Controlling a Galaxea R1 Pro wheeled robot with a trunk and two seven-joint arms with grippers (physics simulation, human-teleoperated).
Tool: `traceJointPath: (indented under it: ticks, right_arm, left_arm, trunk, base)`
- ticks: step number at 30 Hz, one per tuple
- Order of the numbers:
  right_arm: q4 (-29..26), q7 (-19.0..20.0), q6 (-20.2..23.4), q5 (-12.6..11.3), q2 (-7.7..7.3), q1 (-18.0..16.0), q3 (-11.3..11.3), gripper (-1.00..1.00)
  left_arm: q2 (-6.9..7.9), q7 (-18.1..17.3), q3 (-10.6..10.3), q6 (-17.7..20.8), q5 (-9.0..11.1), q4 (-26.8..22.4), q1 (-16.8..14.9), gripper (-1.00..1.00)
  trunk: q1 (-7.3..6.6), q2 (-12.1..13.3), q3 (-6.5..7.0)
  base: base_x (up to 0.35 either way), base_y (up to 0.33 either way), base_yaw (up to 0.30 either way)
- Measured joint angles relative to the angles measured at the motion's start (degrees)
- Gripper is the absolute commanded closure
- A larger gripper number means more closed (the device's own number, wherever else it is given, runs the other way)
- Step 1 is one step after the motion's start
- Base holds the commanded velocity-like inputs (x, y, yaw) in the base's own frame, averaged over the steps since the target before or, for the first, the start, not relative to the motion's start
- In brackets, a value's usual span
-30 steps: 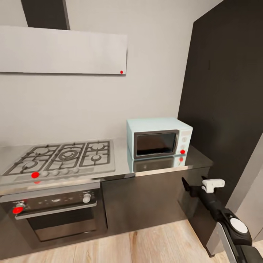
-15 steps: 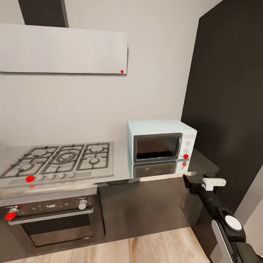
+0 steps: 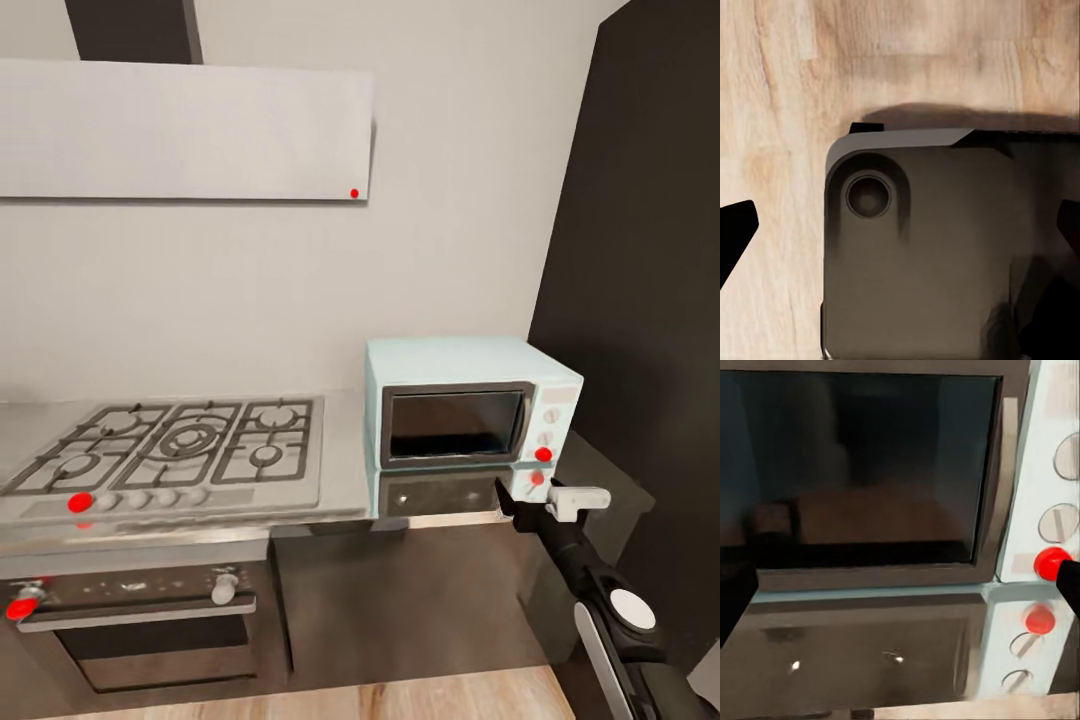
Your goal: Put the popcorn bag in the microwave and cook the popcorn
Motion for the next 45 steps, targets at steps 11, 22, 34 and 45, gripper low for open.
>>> traceJointPath:
  ticks: [11, 22, 34, 45]
  right_arm:
    - [0.0, 0.1, -0.1, 0.0, 0.0, 0.0, -0.1, -1.0]
    - [0.0, 0.1, -0.1, 0.1, -0.01, 0.0, 0.0, -1.0]
    - [0.0, 0.0, 1.9, 0.4, -0.01, 0.0, -0.2, -1.0]
    - [-0.1, -1.7, 9.4, 0.4, -0.11, -0.7, -0.4, -1.0]
  left_arm:
    - [-0.04, 0.0, 0.0, 0.0, 0.0, 0.1, 0.0, -1.0]
    - [-0.26, -0.2, -0.1, -0.2, 0.0, -0.2, 0.0, -1.0]
    - [-0.26, 0.0, 0.0, 0.1, 0.1, -0.1, 0.0, -1.0]
    - [-0.2, 0.0, 0.0, -0.1, 0.1, 0.0, 0.0, -1.0]
  trunk:
    - [0.0, 0.0, 0.0]
    - [-0.85, 1.6, 0.71]
    - [-3.49, 6.4, 2.87]
    - [-4.18, 7.6, 3.36]
  base:
    - [0.169, -0.118, 0.0]
    - [0.077, -0.036, 0.0]
    - [0.0, 0.0, 0.0]
    - [0.051, 0.0, 0.01]
